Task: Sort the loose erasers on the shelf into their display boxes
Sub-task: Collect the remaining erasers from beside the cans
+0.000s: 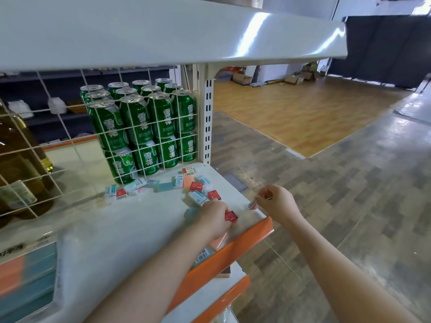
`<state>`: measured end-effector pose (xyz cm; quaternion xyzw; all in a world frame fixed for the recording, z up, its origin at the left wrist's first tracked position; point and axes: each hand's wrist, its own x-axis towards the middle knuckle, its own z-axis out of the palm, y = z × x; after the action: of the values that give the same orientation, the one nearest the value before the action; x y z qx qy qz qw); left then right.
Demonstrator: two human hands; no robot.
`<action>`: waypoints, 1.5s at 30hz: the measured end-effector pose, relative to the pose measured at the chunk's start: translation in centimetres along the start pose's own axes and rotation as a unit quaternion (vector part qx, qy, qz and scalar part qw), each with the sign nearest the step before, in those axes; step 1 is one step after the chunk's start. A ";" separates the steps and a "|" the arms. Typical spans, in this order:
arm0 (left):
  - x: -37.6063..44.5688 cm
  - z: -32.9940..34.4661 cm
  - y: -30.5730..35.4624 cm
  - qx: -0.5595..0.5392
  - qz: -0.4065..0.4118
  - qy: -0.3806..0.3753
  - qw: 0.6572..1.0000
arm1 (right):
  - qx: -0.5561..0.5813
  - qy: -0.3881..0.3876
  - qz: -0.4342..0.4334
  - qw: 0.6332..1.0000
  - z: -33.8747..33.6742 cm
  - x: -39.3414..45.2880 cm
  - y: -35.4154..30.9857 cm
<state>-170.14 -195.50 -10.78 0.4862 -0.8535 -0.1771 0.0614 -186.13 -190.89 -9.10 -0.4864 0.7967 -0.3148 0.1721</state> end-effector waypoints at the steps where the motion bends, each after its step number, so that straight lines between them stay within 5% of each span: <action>1: 0.0 0.0 0.1 0.007 -0.002 0.000 1.000 | -0.001 -0.003 0.002 1.000 0.1 0.1 0.1; 31: -5.5 -4.2 -10.1 -0.205 -0.144 0.160 0.955 | 0.047 -0.074 -0.087 0.992 4.9 -3.7 -5.3; 45: -8.6 -4.1 -14.8 -0.218 -0.155 0.146 0.952 | -0.175 -0.174 -0.123 0.961 6.5 -6.0 -7.9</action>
<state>-152.59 -196.03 -11.70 0.6080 -0.6898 -0.2934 0.2616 -174.30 -190.38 -8.88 -0.6504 0.7311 -0.1000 0.1802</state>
